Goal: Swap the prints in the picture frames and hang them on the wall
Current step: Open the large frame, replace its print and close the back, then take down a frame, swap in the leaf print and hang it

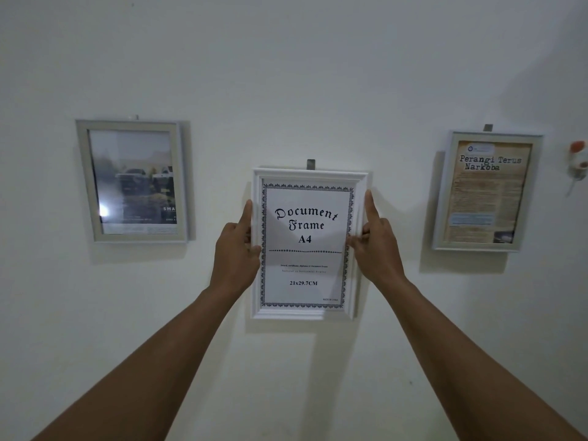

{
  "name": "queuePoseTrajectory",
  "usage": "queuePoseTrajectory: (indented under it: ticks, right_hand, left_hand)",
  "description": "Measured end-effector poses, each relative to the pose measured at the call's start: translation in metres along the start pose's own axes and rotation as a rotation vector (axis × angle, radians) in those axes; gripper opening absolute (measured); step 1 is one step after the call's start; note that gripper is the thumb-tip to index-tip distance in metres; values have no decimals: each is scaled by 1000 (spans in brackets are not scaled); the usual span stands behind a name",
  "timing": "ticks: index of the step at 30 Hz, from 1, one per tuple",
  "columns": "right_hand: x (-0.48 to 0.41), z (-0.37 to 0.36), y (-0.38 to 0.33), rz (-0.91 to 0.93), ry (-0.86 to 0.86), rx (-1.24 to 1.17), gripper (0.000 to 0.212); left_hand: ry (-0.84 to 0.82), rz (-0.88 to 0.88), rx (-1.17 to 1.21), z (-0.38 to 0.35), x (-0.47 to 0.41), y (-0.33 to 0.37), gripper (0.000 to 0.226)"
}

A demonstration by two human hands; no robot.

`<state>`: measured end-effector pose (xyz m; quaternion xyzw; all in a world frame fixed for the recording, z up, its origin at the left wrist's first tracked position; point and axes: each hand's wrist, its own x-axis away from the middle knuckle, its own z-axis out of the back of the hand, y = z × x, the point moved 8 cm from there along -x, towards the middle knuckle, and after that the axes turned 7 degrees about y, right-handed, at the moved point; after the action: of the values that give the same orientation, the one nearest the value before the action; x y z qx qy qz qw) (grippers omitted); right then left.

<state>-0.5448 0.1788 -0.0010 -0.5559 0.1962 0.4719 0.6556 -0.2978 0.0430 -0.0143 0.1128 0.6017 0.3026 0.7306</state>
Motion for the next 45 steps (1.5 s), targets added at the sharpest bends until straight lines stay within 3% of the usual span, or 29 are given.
queuePoseTrajectory:
  ticks: [23,31,37,45]
  right_hand:
    - [2,15,-1,-11,-45,-6,93]
    - [19,48,-16,-23,-31,38,75]
    - [33,97,-22,-103,-48,142,54]
    - [34,196,21,-291,-39,282,52]
  left_hand:
    - [-23,16,5,-1,4,6,98]
    - [113,-90,14,30,11,48,80]
    - [10,-203,124,21,18,112,65]
    - [-289,-187,239,-58,30,202,49]
